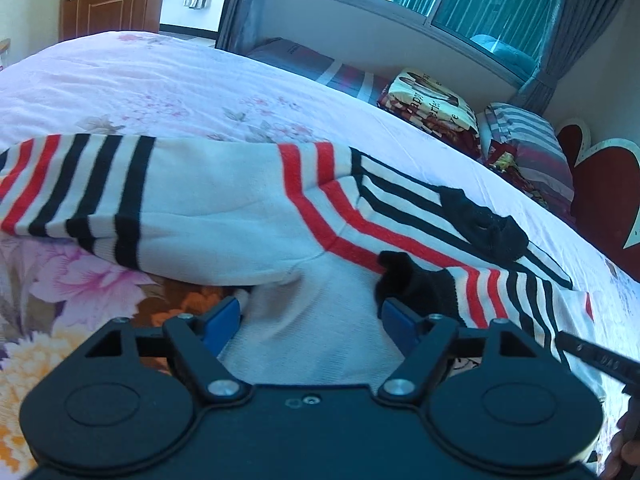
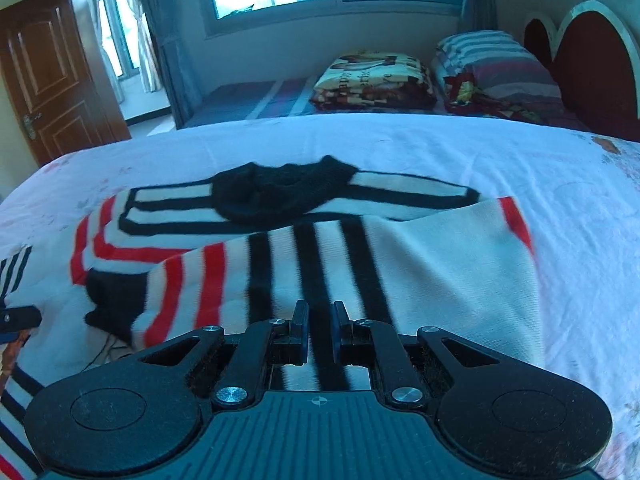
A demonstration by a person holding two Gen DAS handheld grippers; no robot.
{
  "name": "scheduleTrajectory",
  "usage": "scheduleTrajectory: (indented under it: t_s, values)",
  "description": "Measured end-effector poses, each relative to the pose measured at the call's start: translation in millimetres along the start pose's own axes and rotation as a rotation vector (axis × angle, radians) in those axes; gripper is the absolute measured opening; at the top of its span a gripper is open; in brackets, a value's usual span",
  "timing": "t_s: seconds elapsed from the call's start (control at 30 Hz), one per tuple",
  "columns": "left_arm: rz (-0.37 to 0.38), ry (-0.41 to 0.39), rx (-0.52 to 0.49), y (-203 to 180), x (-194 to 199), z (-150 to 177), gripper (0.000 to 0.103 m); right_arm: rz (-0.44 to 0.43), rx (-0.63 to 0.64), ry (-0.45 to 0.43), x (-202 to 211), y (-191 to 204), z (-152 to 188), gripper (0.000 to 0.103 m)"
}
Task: Fold small clothes
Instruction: 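Grasp the black cuff of the other sleeve with the left tool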
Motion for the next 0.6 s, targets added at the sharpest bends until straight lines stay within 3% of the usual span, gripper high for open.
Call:
scheduleTrajectory:
  t_s: [0.17,0.47,0.5,0.53,0.6]
  values:
    - [-0.011,-0.008,0.004,12,11,-2,0.079,0.008,0.044,0.044,-11,27,15,0.011]
    - [-0.037,-0.024,0.095,66,33,-13,0.084,-0.028,0.056,-0.017,4,72,-4,0.012]
    - [-0.041,-0.027,0.112,75,36,-14,0.084,-0.032,0.057,-0.014,3,79,-5,0.018]
    - [-0.05,-0.029,0.127,86,39,-15,0.086,-0.035,0.054,-0.011,2,85,-5,0.043]
    - [-0.069,-0.028,0.164,107,45,-15,0.086,-0.034,0.047,-0.027,1,94,-6,0.068]
Point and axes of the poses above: each gripper's, at about its wrist camera, not at the fingertips, and x roughly against the way its jaws point, y to its left, z to its underside, the point moved 10 cm from there along -x, roughly the way its jaws point, and after that the axes turned 8 degrees about z, right-handed, at the moved point
